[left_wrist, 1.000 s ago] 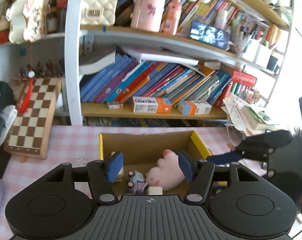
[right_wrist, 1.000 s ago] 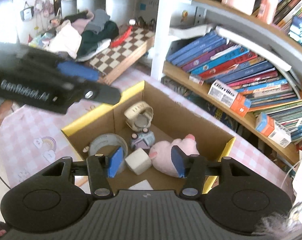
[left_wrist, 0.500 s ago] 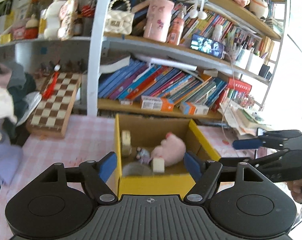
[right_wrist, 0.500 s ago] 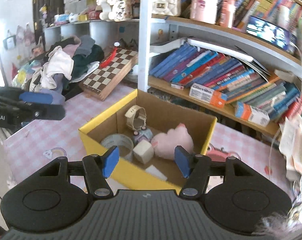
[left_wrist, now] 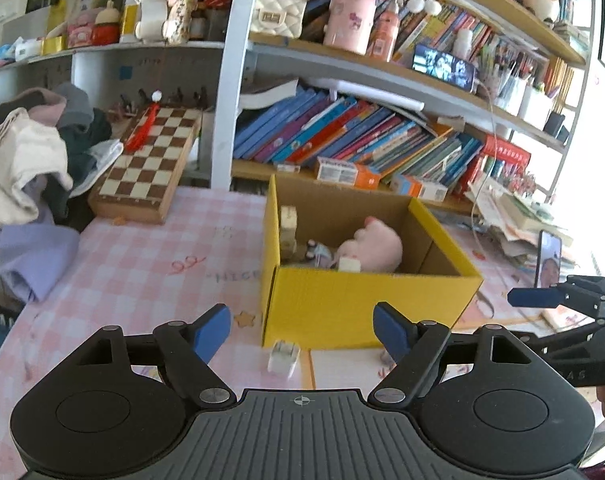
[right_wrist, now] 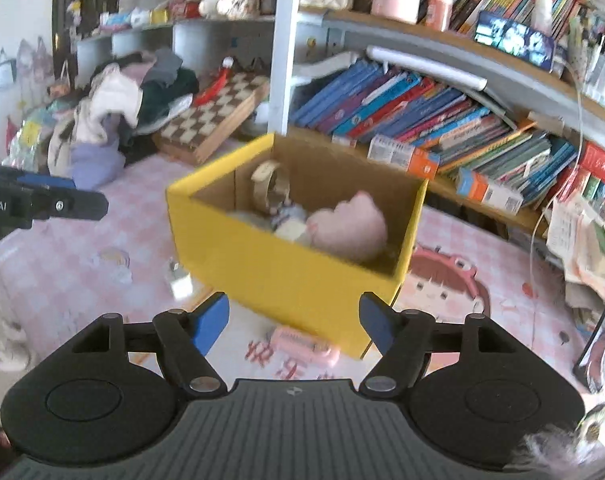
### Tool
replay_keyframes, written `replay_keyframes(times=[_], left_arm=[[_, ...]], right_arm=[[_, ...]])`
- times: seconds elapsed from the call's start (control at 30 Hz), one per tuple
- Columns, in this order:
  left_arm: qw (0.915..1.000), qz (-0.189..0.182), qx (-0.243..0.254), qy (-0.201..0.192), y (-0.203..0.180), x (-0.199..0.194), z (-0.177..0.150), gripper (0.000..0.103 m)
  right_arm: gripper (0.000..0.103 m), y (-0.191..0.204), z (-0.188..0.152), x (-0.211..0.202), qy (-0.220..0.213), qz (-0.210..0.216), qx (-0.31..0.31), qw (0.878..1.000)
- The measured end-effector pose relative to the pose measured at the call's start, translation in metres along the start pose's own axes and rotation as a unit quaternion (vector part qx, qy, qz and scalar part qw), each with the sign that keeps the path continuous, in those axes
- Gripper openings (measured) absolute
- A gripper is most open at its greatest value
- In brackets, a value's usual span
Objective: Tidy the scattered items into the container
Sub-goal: 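Withdraw both tools from the box back over the table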
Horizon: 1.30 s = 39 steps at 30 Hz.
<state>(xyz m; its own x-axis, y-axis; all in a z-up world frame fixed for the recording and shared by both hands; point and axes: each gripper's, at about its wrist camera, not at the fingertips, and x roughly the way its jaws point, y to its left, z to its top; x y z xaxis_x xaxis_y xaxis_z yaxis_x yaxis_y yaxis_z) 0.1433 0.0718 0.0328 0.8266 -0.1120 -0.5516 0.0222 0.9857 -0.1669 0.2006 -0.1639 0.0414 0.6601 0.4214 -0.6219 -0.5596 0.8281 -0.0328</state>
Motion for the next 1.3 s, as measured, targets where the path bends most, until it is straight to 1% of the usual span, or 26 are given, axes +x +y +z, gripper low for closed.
replay_keyframes(times=[0.13,0.33,0.43,0.53,0.63,0.7,0.8,1.1,1.3], left_arm=[[0.9999,0.007,0.008,0.009,-0.004,0.003,-0.010,0.080],[0.9996,0.007,0.012,0.026,-0.010,0.009,-0.022,0.081],[0.9988,0.010,0.019,0.043,-0.014,0.013,-0.029,0.082],[0.9977,0.015,0.028,0.060,-0.018,0.017,-0.037,0.084],[0.9965,0.019,0.031,0.075,-0.019,0.022,-0.042,0.085],[0.9956,0.024,0.033,0.085,-0.019,0.024,-0.044,0.086],[0.9947,0.028,0.035,0.092,-0.020,0.026,-0.047,0.090],[0.9927,0.024,0.053,0.106,-0.026,0.032,-0.050,0.090],[0.9920,0.027,0.061,0.107,-0.028,0.035,-0.051,0.090]], right_arm=[[0.075,0.008,-0.013,0.007,0.015,-0.002,-0.003,1.000],[0.081,0.019,-0.033,0.017,0.036,-0.005,-0.008,0.999],[0.082,0.020,-0.037,0.019,0.043,-0.007,-0.005,0.999],[0.084,0.019,-0.042,0.024,0.059,-0.013,0.002,0.998],[0.084,0.020,-0.048,0.032,0.084,-0.014,0.011,0.996],[0.084,0.021,-0.050,0.034,0.090,-0.012,0.010,0.996],[0.087,0.022,-0.051,0.035,0.093,-0.011,0.009,0.996],[0.088,0.021,-0.051,0.037,0.098,-0.008,0.007,0.995],[0.088,0.019,-0.051,0.040,0.102,-0.005,0.007,0.995]])
